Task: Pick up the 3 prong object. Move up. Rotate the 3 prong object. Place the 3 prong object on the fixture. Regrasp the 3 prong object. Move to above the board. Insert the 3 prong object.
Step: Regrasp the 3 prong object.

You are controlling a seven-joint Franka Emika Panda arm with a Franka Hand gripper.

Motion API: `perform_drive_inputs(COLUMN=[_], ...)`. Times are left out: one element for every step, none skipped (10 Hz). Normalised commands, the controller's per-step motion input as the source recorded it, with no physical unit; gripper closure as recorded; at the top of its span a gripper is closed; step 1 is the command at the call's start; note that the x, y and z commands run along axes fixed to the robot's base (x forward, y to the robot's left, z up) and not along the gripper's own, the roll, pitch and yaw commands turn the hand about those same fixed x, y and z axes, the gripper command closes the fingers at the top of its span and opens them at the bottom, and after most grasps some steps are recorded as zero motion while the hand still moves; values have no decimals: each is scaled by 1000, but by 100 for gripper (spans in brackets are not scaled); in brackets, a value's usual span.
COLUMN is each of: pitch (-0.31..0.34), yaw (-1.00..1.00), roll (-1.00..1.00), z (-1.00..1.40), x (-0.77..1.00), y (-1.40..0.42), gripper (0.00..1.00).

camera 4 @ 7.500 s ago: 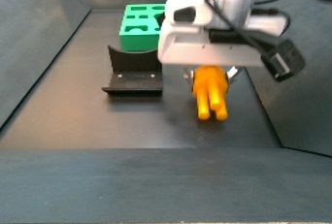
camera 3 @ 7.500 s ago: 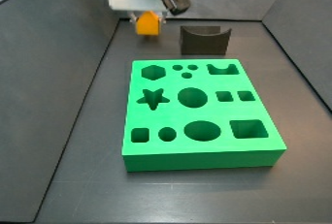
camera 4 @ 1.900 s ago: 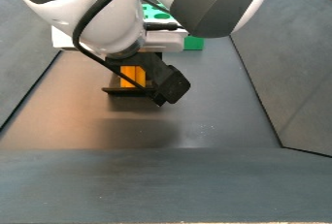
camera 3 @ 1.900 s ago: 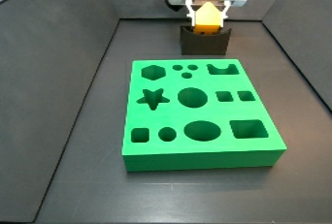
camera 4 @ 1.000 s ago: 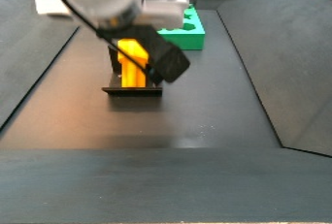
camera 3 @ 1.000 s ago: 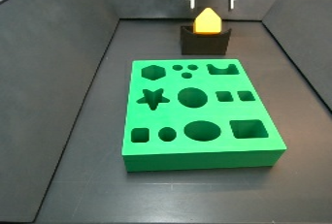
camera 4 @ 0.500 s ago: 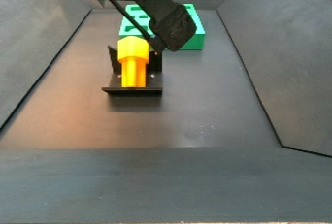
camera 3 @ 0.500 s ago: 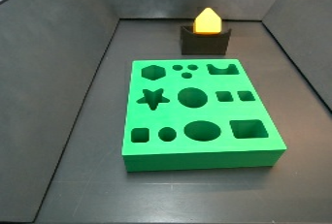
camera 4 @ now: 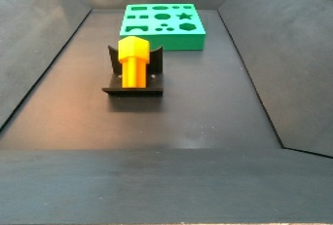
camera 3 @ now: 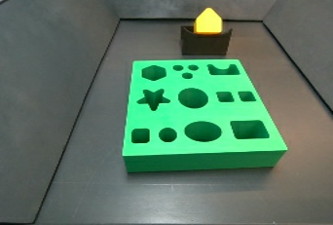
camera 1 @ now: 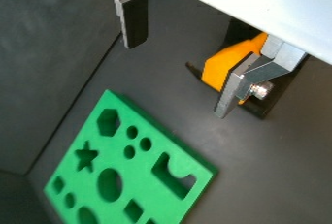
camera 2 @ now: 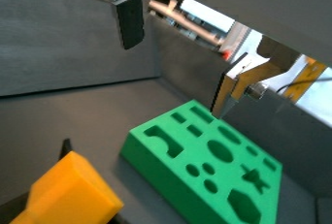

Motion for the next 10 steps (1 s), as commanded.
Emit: perform_drive_inputs(pitch=[49, 47, 43, 38, 35, 29, 23, 18, 13, 13], yaw=[54, 53, 53, 54, 53, 54, 54, 56, 57, 58], roll=[1000, 1000, 1000, 1000, 1000, 1000, 1000, 1000, 1000, 1000], z=[30, 12, 12, 12, 7, 10, 7, 3, 1, 4], x=[-20, -20, -30, -37, -36, -39, -36, -31, -23, -21], y=[-27, -29, -24, -23, -25, -23, -21, -22, -20, -16], gripper=[0, 0, 0, 0, 0, 0, 0, 0, 0, 0])
